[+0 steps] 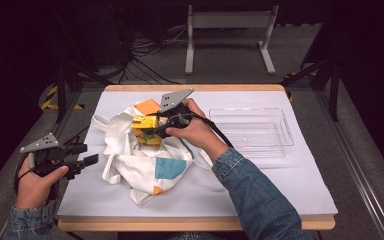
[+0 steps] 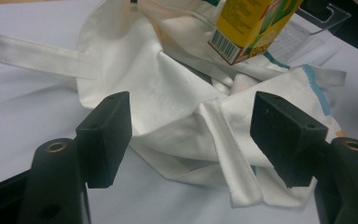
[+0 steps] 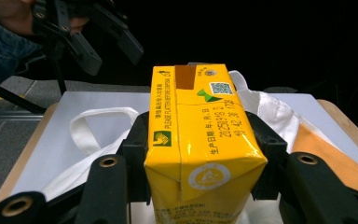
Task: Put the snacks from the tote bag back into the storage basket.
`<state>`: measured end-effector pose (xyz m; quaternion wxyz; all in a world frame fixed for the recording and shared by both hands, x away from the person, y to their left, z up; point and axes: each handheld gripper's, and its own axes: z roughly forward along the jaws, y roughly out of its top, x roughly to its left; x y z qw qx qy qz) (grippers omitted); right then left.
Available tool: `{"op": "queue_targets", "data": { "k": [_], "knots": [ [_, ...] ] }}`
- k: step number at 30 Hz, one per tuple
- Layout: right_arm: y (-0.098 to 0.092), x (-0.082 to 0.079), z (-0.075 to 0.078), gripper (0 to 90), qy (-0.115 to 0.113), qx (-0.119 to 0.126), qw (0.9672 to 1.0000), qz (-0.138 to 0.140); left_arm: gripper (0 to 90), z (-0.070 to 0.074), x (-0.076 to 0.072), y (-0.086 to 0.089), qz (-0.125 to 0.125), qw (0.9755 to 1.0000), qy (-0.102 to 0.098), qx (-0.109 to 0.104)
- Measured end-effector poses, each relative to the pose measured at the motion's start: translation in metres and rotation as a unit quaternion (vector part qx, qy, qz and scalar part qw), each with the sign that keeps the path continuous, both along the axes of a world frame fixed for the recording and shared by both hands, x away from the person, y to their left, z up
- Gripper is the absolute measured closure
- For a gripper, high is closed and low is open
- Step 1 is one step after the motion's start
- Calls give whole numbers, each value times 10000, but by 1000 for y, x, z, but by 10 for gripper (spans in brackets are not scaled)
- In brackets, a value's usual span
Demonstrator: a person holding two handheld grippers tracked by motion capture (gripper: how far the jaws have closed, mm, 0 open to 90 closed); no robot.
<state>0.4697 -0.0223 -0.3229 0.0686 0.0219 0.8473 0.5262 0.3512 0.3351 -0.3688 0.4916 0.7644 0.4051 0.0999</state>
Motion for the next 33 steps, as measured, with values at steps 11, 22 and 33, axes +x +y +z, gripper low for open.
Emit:
{"op": "queue_targets", "data": {
  "k": [11,22,33],
  "knots": [
    [-20,-5,18,516,44,95,9999,5,300,1,11,-8,-140,9999,-21,-5],
    [-50,-12,35,516,-2,165,9997,-152,297,4,28,-18,-157,9998,-142,-49],
    [-79,-18,47,516,-43,172,9994,-309,297,7,40,-27,-247,9993,-249,-133]
  ]
}}
